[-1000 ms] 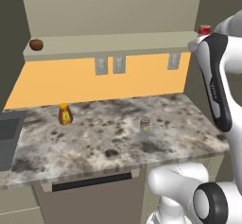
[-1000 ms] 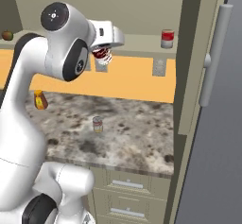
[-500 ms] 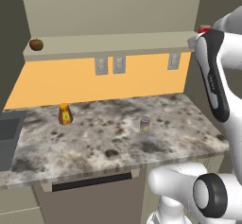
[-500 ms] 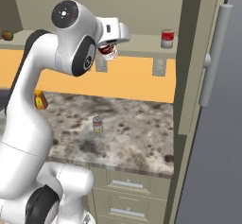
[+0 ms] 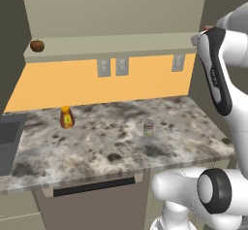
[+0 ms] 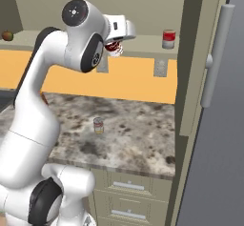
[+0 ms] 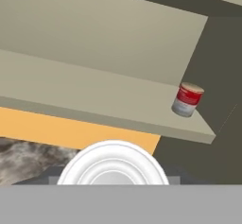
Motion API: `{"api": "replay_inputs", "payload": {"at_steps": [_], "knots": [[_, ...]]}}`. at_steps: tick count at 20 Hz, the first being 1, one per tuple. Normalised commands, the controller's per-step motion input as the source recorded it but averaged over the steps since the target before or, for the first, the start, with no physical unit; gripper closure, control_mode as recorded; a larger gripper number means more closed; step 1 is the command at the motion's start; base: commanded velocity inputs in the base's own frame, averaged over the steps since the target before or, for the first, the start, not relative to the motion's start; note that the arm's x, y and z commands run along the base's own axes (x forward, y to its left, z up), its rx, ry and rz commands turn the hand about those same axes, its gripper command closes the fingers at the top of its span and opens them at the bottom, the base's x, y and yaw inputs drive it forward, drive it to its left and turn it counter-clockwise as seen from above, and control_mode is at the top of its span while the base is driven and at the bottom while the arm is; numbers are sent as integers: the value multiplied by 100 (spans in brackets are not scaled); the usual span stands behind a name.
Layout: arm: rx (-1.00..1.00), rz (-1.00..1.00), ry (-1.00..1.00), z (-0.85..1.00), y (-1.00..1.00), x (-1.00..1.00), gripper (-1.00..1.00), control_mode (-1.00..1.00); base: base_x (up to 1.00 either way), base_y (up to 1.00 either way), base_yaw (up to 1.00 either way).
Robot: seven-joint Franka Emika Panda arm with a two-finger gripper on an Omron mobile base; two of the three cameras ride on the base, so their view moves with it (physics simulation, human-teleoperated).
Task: Pick the cans from the counter and place them in their designated side in the cabinet.
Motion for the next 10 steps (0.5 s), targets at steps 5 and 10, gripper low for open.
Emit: {"api": "replay_inputs", "payload": {"at_steps": [5, 10], "knots": [[0, 0, 0, 2, -14, 22, 100, -100, 0, 0, 0], [0, 0, 0, 4, -10, 25, 100, -100, 0, 0, 0]]}}
